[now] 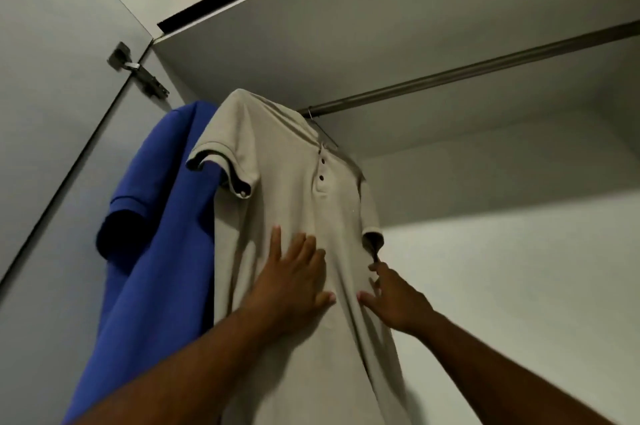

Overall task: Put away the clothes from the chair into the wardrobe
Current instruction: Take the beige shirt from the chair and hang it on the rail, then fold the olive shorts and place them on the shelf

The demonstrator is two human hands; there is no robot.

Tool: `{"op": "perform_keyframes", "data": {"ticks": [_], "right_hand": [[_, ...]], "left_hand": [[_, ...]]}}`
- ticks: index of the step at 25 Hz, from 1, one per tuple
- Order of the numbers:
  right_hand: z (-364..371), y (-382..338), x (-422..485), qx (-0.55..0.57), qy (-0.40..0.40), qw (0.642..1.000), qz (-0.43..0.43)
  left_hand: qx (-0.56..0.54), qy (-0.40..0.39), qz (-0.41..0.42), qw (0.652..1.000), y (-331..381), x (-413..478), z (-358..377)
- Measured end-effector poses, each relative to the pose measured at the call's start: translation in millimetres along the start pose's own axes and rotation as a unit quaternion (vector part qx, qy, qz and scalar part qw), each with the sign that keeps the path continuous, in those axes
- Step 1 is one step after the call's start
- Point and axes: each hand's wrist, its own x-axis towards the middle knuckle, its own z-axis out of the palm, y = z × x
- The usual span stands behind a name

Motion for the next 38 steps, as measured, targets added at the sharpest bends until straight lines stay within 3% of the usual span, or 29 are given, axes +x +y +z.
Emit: {"op": "perform_keyframes", "data": {"ticks": [5,8,14,18,23,28,34,38], "right_hand": [[71,-4,-126,0.094,-0.008,0.995,-0.037],[118,-12,-231,0.168,-0.034,0.983,-0.064],[174,-118,-401,0.283,-0.148,0.934,-0.158],[179,-202,-514,0.357,-0.266,0.869,-0.215],[162,-308,-619,0.414,-0.353,0.783,-0.302],[103,-428,-710,0.472,-0.404,0.688,-0.376],[13,-541,-827,0.515,-0.429,0.607,-0.427],[-42,-604,-887,0.519,-0.431,0.564,-0.476]], "left_hand": [[-0.131,-0.017,-0.067,0.989,65,-118,32],[-0.178,-0.085,-0.097,0.975,91,-235,34],[-0.123,-0.17,-0.302,0.93,103,-458,-48],[-0.023,-0.223,-0.404,0.887,90,-573,-141],[0.102,-0.322,-0.507,0.793,77,-680,-249],[0.203,-0.351,-0.579,0.707,69,-773,-397],[0.274,-0.373,-0.625,0.629,70,-846,-570],[0.298,-0.367,-0.644,0.602,65,-886,-651]]}}
